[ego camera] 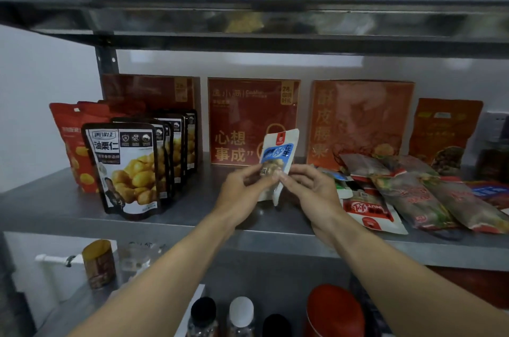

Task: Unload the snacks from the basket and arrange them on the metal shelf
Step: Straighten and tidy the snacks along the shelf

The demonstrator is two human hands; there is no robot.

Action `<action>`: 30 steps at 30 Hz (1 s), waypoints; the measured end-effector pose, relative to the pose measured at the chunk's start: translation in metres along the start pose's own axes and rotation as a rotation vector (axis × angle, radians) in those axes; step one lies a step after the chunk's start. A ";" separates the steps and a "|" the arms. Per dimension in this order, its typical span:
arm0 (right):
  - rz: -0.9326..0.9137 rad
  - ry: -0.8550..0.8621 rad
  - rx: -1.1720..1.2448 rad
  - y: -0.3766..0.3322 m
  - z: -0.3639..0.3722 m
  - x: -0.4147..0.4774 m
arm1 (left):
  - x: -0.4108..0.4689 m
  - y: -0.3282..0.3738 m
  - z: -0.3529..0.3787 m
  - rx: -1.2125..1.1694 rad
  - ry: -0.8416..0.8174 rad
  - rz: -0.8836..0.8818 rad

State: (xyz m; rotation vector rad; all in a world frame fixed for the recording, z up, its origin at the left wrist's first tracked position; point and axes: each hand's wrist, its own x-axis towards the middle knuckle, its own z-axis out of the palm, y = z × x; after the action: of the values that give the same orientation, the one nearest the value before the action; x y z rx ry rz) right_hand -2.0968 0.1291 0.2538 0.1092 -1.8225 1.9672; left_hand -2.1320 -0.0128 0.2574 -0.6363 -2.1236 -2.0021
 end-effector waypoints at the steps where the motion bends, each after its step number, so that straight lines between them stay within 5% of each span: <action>1: 0.002 -0.029 0.001 0.000 -0.001 -0.001 | -0.002 0.002 0.002 0.007 -0.043 0.000; 8: 0.052 -0.088 -0.025 -0.001 -0.002 0.000 | 0.000 -0.004 -0.006 0.034 0.010 -0.040; 13: 0.067 -0.108 -0.073 -0.002 0.001 -0.001 | -0.003 -0.001 -0.017 -0.193 -0.106 -0.110; 17: 0.061 -0.085 -0.052 0.000 -0.002 -0.002 | -0.002 -0.004 -0.022 -0.154 -0.184 -0.137; 30: 0.088 -0.039 -0.129 0.002 -0.001 -0.001 | -0.002 -0.004 -0.023 -0.008 -0.035 -0.115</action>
State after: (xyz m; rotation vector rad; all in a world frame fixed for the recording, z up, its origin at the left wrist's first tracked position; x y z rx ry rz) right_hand -2.0958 0.1302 0.2517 0.0277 -2.0054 1.9120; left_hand -2.1354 -0.0361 0.2552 -0.5670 -2.2211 -2.0731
